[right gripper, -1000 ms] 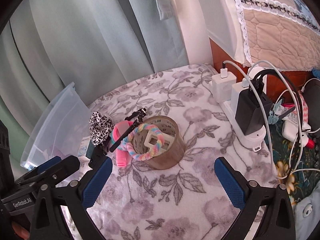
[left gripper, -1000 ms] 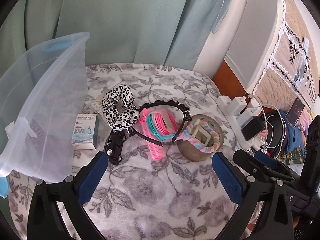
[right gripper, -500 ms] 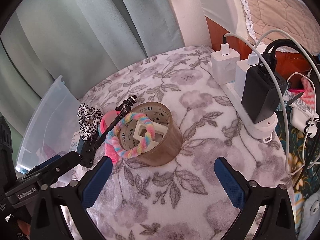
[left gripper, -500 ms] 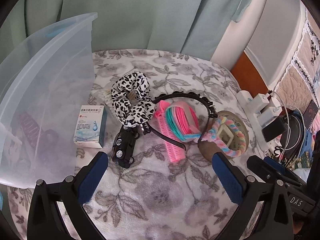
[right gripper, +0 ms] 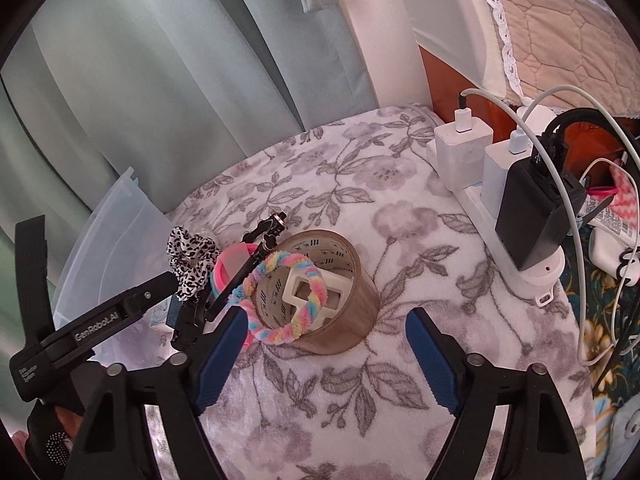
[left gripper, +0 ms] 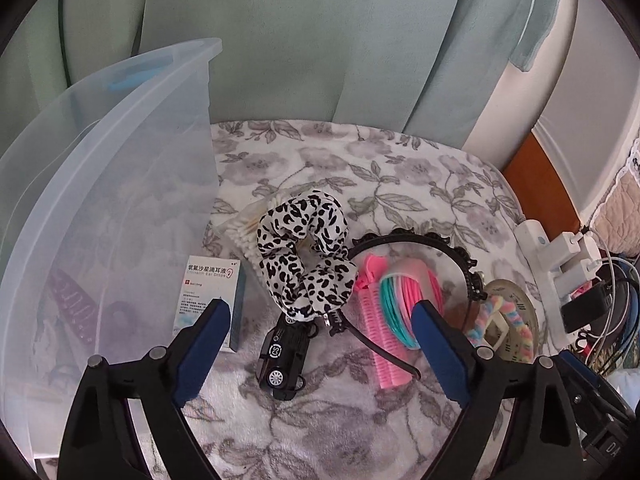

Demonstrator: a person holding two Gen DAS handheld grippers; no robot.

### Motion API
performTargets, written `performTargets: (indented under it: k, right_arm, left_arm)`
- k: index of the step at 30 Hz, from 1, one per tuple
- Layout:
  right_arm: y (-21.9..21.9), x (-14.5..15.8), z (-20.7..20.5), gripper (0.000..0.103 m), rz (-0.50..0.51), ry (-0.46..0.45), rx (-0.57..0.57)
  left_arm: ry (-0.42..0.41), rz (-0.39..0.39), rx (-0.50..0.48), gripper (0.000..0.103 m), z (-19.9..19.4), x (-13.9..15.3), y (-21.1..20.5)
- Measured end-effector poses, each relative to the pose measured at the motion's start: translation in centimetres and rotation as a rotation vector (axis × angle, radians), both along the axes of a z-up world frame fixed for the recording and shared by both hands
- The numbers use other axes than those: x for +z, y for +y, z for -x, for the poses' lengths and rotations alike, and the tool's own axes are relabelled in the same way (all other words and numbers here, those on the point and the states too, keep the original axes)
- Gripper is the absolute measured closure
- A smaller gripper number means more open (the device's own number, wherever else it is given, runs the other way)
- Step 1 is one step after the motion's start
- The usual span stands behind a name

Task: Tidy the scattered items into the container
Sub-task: 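Grasp the pastel rope ring with the right gripper while the left grasps the leopard scrunchie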

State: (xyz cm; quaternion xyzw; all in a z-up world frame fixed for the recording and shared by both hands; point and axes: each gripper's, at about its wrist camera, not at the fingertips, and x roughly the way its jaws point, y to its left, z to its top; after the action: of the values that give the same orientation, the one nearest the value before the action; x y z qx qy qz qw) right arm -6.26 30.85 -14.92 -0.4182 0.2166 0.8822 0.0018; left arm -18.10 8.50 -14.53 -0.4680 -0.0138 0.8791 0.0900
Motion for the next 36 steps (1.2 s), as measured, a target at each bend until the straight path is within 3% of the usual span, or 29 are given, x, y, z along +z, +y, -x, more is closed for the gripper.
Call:
performTargets:
  k: [6, 8, 15, 26, 29, 32, 36]
  right_arm:
    - [-0.7, 0.0, 0.8, 0.038, 0.031, 0.013, 0.042]
    - [-0.9, -0.3, 1.2, 0.049, 0.04, 0.0, 0.047]
    - [-0.7, -0.3, 1.8, 0.057, 0.041, -0.001, 0.06]
    - [-1.8, -1.4, 4.0, 0.058, 0.028, -0.059, 0.096]
    - [-2.0, -1.4, 4.6, 0.058, 0.01, -0.071, 0.092]
    - [-2.0, -1.9, 5.1, 0.072, 0.032, -0.101, 0.087]
    - [-1.7, -2.4, 4.9, 0.082, 0.058, -0.106, 0.076]
  left_arm:
    - [-0.004, 0.021, 0.032, 0.011, 2.0, -0.3, 0.2]
    - [-0.016, 0.03, 0.043, 0.011, 2.8, -0.7, 0.3]
    - [-0.052, 0.006, 0.081, 0.028, 3.9, -2.2, -0.7]
    - [-0.087, -0.026, 0.108, 0.047, 5.0, -3.9, -1.4]
    - [-0.094, -0.027, 0.104, 0.058, 5.2, -4.2, -1.3]
    - [-0.091, -0.024, 0.102, 0.066, 5.2, -4.2, -1.1]
    - [-0.083, -0.03, 0.114, 0.073, 5.0, -4.2, -1.4]
